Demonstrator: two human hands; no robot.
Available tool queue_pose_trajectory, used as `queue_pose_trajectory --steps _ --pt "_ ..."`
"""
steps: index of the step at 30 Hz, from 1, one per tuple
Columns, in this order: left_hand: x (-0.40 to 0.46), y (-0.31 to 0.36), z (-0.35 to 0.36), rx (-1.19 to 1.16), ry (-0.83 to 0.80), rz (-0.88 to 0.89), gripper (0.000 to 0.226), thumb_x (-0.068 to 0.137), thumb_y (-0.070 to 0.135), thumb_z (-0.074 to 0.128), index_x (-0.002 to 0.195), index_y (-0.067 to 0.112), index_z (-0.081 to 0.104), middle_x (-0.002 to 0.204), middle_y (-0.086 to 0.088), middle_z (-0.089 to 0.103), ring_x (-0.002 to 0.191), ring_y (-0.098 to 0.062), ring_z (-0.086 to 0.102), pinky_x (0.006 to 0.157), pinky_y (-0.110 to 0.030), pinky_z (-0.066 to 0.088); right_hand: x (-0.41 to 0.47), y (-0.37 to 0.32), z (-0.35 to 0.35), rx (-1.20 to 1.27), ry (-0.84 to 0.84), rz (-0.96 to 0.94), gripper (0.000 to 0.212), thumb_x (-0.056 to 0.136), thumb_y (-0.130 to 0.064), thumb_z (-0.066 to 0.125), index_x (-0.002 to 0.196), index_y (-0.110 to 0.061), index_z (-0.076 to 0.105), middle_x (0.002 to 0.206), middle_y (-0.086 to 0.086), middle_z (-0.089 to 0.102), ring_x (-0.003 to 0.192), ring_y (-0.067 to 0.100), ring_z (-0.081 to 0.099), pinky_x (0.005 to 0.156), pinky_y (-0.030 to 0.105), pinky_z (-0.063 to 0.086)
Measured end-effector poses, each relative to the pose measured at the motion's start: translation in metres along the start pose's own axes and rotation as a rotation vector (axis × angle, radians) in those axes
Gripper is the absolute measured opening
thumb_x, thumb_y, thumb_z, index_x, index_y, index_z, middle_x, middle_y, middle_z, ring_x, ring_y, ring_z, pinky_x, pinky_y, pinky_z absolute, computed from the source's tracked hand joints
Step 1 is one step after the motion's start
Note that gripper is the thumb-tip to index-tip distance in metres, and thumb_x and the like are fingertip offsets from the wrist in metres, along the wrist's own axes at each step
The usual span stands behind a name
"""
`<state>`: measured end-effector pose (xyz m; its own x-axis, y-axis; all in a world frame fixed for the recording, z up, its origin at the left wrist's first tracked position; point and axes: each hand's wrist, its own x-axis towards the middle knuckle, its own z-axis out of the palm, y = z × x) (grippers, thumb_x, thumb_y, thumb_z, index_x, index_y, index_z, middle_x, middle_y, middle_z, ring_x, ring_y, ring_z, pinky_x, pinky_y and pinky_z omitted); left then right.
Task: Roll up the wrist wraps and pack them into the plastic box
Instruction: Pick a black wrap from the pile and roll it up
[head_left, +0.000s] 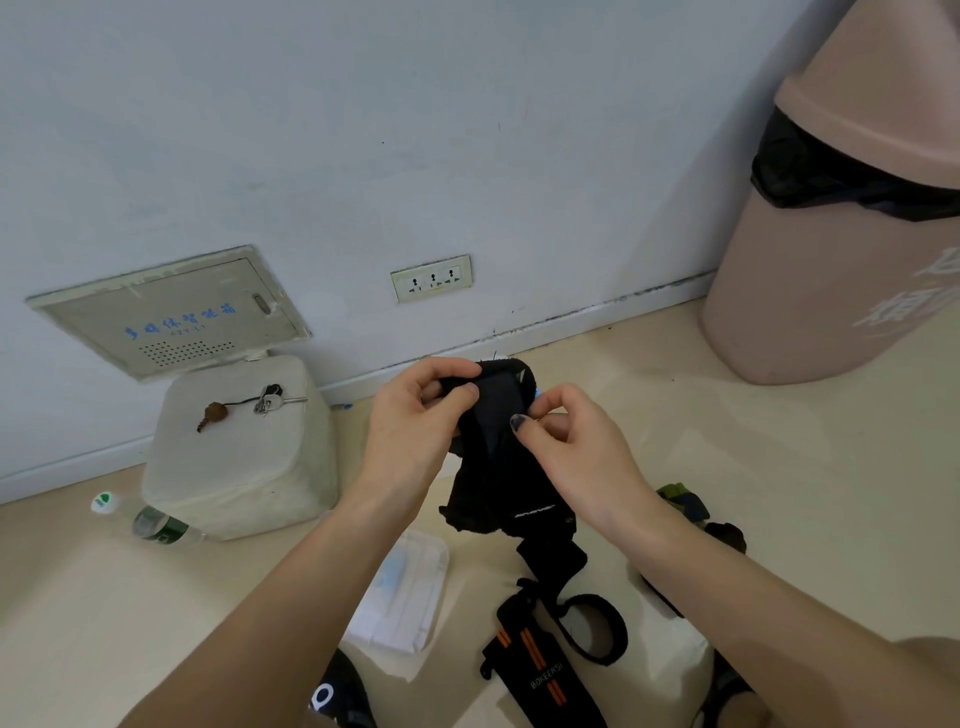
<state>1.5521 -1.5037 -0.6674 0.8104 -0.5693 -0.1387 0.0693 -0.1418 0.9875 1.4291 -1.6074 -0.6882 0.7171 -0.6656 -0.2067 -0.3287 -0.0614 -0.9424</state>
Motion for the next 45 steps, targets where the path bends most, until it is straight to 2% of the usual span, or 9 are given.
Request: queue_pose_trajectory --steps 2,5,9,15,20,25,34,38,45 --pt "0.000 0.000 0.000 -0.010 0.001 -0.001 0.021 0.094 -0.002 0.062 0.095 0.015 0.074 0.076 0.002 0.073 0.071 -0.012 0.068 0.061 -0.029 0.054 0.000 -0.001 -0.001 -0.009 -0.021 0.025 0.017 0.098 -0.033 0.064 0.106 -0.023 0.053 0.076 -0.002 0.068 0.069 0.015 0.064 0.068 0.036 0.052" --pt "0.000 0.000 0.000 -0.028 0.003 -0.002 0.023 0.094 -0.002 0.061 0.094 0.017 0.074 0.080 -0.001 0.074 0.077 -0.015 0.069 0.074 -0.040 0.057 0.000 -0.004 -0.003 0.019 -0.057 0.078 0.034 0.092 -0.041 0.065 0.123 -0.037 0.052 0.101 -0.003 0.068 0.087 0.015 0.073 0.082 0.040 0.061" --pt "0.000 0.001 0.001 -0.052 0.003 -0.004 0.025 0.093 -0.001 0.059 0.092 0.019 0.074 0.077 -0.001 0.072 0.077 -0.017 0.066 0.074 -0.039 0.053 -0.002 -0.010 -0.004 0.161 -0.150 0.046 0.026 0.088 -0.046 0.068 0.114 -0.041 0.063 0.115 -0.005 0.065 0.089 0.017 0.077 0.086 0.044 0.063" --pt "-0.001 0.003 0.002 -0.154 -0.034 -0.065 0.020 0.096 0.000 0.057 0.095 0.015 0.069 0.084 -0.004 0.066 0.082 -0.020 0.061 0.072 -0.033 0.048 -0.003 -0.010 -0.003 0.245 -0.204 -0.006 0.012 0.101 -0.024 0.064 0.104 -0.022 0.075 0.095 0.000 0.080 0.090 0.016 0.077 0.077 0.029 0.058" --pt "-0.002 -0.001 0.004 -0.174 -0.094 -0.087 0.010 0.093 0.012 0.073 0.099 0.018 0.069 0.090 -0.004 0.065 0.085 -0.021 0.062 0.072 -0.032 0.050 -0.003 -0.007 0.001 0.232 -0.176 -0.032 0.013 0.101 -0.021 0.065 0.104 -0.015 0.076 0.095 0.006 0.079 0.091 0.021 0.077 0.086 0.039 0.061" --pt "-0.002 0.001 0.006 -0.238 -0.038 -0.149 0.010 0.093 0.007 0.070 0.101 0.013 0.069 0.094 -0.006 0.066 0.086 -0.020 0.065 0.071 -0.031 0.055 -0.005 -0.007 0.000 0.255 -0.203 -0.020 0.014 0.101 -0.022 0.065 0.109 -0.017 0.075 0.098 0.004 0.080 0.094 0.019 0.077 0.087 0.034 0.060" --pt "0.003 0.004 0.005 -0.375 0.023 -0.230 0.005 0.098 0.011 0.065 0.099 0.015 0.066 0.099 -0.009 0.064 0.079 -0.018 0.064 0.062 -0.030 0.056 0.000 -0.003 -0.006 0.086 -0.286 -0.048 0.019 0.090 -0.019 0.078 0.108 -0.017 0.074 0.098 0.002 0.079 0.094 0.019 0.076 0.093 0.047 0.060" --pt "0.002 0.006 0.006 -0.300 -0.032 -0.217 0.009 0.102 0.022 0.060 0.107 0.019 0.066 0.099 -0.008 0.066 0.082 -0.018 0.064 0.072 -0.033 0.055 0.002 -0.001 -0.005 0.082 -0.266 -0.076 0.014 0.088 -0.019 0.077 0.102 -0.022 0.076 0.095 0.001 0.079 0.094 0.019 0.076 0.093 0.050 0.060" --pt "-0.008 0.004 0.014 -0.105 -0.084 -0.089 0.023 0.101 0.015 0.058 0.111 0.031 0.070 0.104 -0.006 0.070 0.095 -0.019 0.068 0.087 -0.038 0.056 0.002 -0.007 -0.010 0.151 -0.237 -0.124 0.018 0.095 -0.015 0.072 0.108 -0.026 0.076 0.099 -0.003 0.079 0.097 0.009 0.074 0.088 0.025 0.055"
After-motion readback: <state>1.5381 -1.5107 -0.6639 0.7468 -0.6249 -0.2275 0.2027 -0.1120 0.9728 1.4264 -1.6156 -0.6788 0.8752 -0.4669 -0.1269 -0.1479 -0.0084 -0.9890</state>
